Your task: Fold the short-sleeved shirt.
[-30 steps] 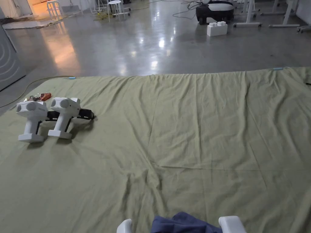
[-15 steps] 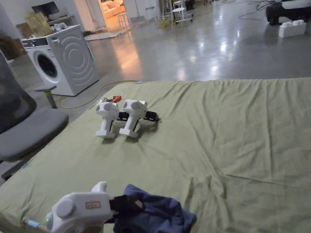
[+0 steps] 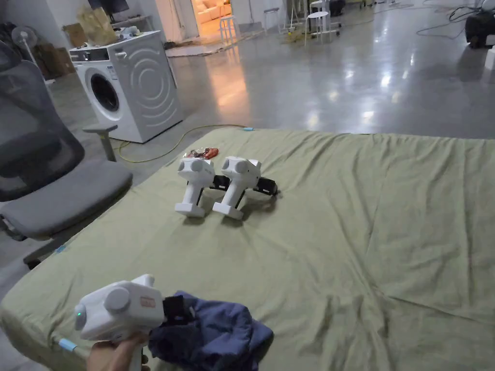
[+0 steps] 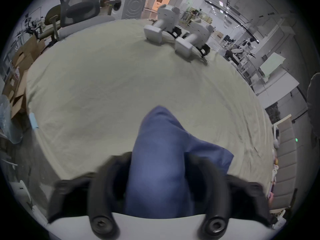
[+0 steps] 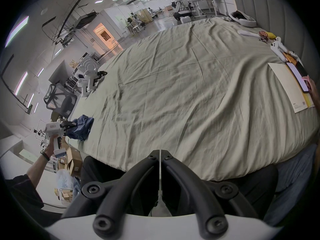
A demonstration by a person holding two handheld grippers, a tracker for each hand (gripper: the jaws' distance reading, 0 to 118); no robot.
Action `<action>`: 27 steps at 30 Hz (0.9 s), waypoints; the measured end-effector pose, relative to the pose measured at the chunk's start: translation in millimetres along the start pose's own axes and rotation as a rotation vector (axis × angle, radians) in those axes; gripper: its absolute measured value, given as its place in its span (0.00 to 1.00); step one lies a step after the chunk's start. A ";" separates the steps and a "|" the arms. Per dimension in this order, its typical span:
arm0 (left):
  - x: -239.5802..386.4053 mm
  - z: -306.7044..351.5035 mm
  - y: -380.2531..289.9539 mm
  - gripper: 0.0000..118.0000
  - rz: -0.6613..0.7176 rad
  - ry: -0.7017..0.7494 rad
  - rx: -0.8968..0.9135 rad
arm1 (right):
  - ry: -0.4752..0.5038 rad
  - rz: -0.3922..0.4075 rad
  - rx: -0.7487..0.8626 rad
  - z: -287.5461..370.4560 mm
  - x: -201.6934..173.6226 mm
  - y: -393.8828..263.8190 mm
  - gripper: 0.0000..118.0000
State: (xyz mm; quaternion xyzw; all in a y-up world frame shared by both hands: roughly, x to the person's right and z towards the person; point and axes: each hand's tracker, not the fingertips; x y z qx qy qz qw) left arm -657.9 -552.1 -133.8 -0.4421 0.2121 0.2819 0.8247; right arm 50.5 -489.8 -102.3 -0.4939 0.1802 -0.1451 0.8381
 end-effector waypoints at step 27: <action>280.7 304.2 -280.5 0.01 -0.684 -0.168 0.992 | -0.164 0.335 0.829 162.8 -19.6 -0.2 0.03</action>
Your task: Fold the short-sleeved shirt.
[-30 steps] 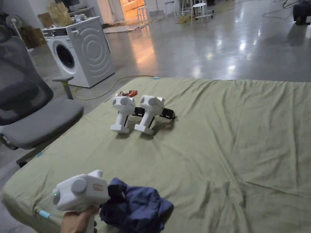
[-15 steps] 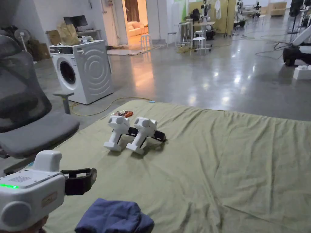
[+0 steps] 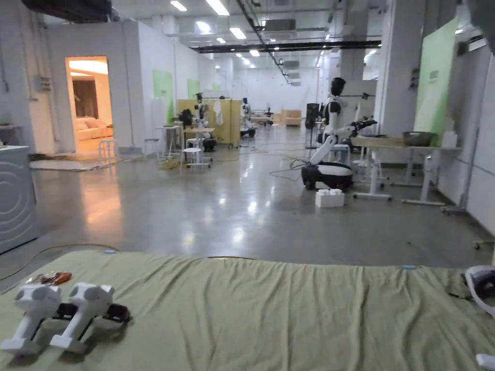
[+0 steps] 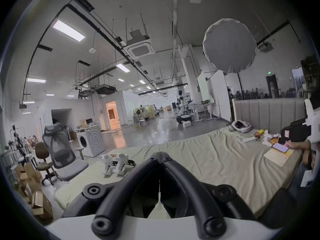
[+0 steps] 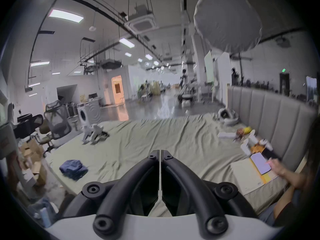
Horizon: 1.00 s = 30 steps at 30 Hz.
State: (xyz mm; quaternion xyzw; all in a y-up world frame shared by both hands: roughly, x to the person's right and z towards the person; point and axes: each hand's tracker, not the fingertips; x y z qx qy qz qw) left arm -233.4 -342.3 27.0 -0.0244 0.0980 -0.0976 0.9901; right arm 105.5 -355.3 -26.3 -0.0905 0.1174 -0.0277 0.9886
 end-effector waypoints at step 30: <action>-52.3 14.0 22.3 0.01 0.122 0.031 0.030 | -0.099 0.038 0.061 9.6 -4.8 8.4 0.03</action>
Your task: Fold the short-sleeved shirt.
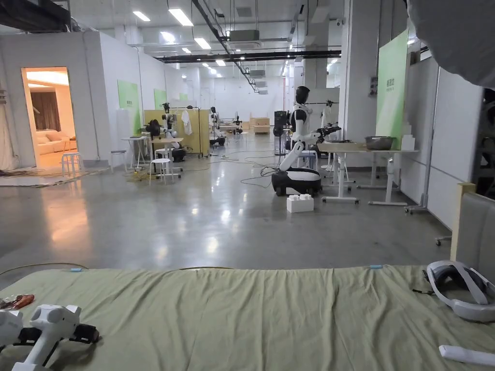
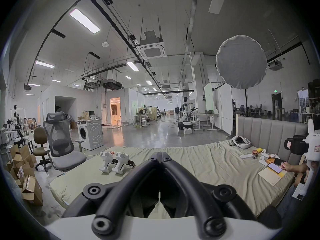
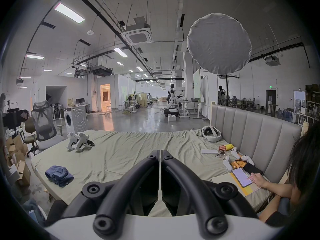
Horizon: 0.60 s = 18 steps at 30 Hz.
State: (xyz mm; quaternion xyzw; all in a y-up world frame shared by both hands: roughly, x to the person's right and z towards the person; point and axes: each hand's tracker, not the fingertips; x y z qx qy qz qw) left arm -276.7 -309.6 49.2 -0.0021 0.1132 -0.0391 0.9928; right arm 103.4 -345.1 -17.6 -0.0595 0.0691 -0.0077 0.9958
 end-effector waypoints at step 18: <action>13.6 -4.6 6.0 0.55 -0.008 -0.053 -0.001 | 0.024 -0.015 -0.001 -2.1 1.4 8.4 0.34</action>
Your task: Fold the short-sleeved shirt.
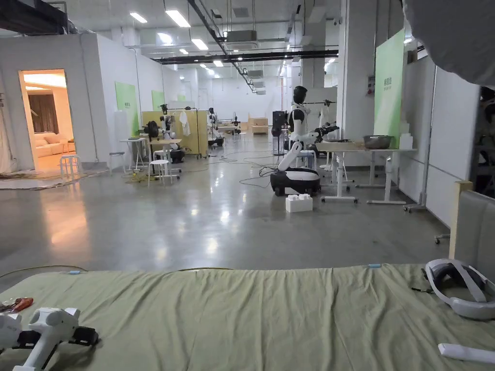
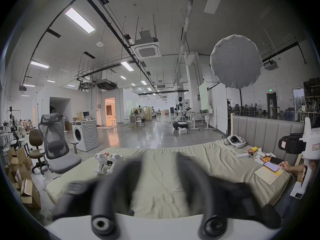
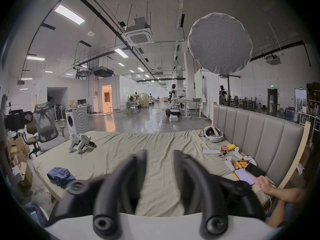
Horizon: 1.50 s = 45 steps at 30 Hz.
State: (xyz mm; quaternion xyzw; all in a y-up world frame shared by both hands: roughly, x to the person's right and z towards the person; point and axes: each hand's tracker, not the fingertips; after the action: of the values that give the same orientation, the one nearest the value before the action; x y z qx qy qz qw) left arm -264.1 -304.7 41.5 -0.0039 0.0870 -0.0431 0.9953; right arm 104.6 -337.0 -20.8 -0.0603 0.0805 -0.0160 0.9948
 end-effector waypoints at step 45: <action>6.5 -3.8 -0.2 1.00 0.041 -0.021 -0.042 | 0.035 -0.040 -0.062 -10.3 -8.6 -1.3 1.00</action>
State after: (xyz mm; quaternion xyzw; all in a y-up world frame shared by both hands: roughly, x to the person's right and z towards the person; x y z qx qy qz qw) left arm -258.4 -305.5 36.6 -0.0235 0.0773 -0.0207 0.9965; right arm 94.4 -339.1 -29.3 -0.0924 0.0974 -0.0346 0.9903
